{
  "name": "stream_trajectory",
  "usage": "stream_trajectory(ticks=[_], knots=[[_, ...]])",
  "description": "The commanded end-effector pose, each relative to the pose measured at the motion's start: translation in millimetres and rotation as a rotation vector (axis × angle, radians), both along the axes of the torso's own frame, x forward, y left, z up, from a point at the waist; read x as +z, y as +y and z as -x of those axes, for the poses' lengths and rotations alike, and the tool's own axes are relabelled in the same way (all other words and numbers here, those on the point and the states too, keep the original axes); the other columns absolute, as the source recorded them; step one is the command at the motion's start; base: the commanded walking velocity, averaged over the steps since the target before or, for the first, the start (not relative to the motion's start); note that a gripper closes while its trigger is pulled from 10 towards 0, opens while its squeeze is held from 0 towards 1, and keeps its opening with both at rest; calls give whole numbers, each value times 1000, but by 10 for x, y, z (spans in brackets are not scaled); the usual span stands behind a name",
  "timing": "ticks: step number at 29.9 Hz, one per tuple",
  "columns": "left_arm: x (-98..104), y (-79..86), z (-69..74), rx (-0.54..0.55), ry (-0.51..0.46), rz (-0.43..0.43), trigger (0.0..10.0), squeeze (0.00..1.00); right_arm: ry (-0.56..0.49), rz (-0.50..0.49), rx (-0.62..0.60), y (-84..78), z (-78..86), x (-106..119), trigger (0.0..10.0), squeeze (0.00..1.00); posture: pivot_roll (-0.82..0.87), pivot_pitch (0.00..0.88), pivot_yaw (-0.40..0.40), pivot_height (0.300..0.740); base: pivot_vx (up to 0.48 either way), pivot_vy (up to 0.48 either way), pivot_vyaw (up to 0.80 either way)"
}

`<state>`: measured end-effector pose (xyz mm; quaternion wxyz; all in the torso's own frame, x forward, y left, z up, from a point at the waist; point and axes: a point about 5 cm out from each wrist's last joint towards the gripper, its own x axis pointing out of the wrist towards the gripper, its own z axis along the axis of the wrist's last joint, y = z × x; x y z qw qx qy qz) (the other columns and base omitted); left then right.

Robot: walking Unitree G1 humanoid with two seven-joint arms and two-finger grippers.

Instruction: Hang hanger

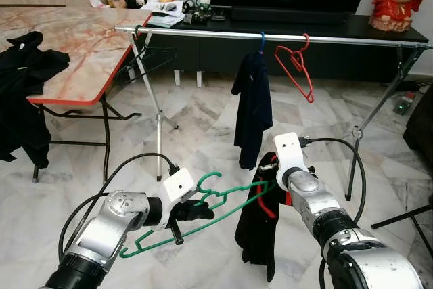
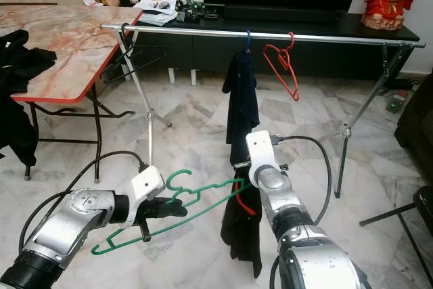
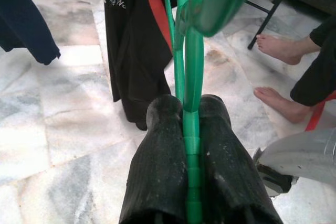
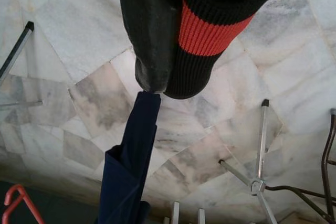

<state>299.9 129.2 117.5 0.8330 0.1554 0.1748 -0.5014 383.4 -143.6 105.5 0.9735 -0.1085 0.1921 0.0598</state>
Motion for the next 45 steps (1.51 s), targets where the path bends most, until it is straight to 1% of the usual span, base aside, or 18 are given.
stream_trajectory(ticks=[1, 2, 3, 4, 8, 9, 10, 11, 14, 16, 18, 19, 25, 31, 37, 41, 45], knots=[[58, 16, -52, 22, -23, -3, 10000, 0, -46, -21, 9, 33, -57, 132, 10000, 0, 22, 39, -38, 740, 0, 0, 0], [58, 14, -58, 29, -27, -5, 10000, 0, -48, -27, 9, 33, -62, 144, 10000, 0, 22, 39, -38, 740, 0, 0, 0], [54, 14, -92, 65, -42, 2, 10000, 0, -52, -39, 15, 52, -73, 171, 10000, 0, 19, 39, -38, 740, 0, 0, 0], [51, 15, -105, 79, -46, 4, 10000, 0, -53, -41, 18, 61, -76, 179, 10000, 0, 19, 39, -38, 740, 0, 0, 0], [39, -8, -97, 76, -40, 19, 10000, 0, -60, -71, 52, 143, -81, 210, 10000, 0, 17, 41, -38, 740, 0, 0, 0], [29, -14, -95, 82, -42, 16, 10000, 0, -60, -127, 59, 192, -87, 239, 10000, 0, 18, 44, -37, 740, 0, 0, 0], [29, -14, -95, 82, -42, 16, 10000, 0, -60, -127, 59, 192, -87, 239, 10000, 0, 18, 44, -37, 740, 0, 0, 0], [17, -11, -106, 101, -46, 11, 10000, 0, -70, -157, 64, 240, -100, 296, 10000, 0, 17, 45, -38, 740, 0, 0, 0], [4, -20, -121, 118, -49, 11, 10000, 0, -91, -152, 76, 292, -105, 355, 10000, 0, 14, 46, -38, 740, 0, 0, 0], [-5, -30, -121, 119, -48, 8, 10000, 0, -90, -151, 76, 306, -98, 354, 10000, 0, 14, 46, -39, 740, 0, 0, 0], [-17, -35, -126, 131, -50, -1, 10000, 0, -88, -129, 66, 303, -88, 339, 10000, 0, 14, 46, -40, 740, 0, 0, 0], [-26, -30, -142, 153, -58, -11, 10000, 0, -85, -132, 48, 293, -72, 316, 10000, 0, 14, 47, -40, 740, 0, 0, 0], [-36, -4, -155, 168, -70, -30, 10000, 0, -75, -121, 23, 227, -42, 276, 10000, 0, 16, 47, -42, 740, 0, 0, 0], [-21, 18, -218, 222, -104, -38, 10000, 0, -82, -116, 23, 232, -40, 321, 10000, 0, 14, 47, -42, 740, 0, 0, 0], [-21, 29, -239, 243, -115, -51, 10000, 0, -98, -110, 3, 221, -36, 343, 10000, 0, 14, 50, -40, 740, 0, 0, 0], [-20, -5, -227, 225, -106, -23, 10000, 0, -93, -133, 48, 286, -18, 361, 10000, 0, 14, 49, -40, 740, 0, 0, 0], [23, -87, -200, 182, -96, 38, 10000, 0, -100, -155, 163, 455, 23, 419, 10000, 0, 14, 49, -39, 740, 0, 0, 0]])
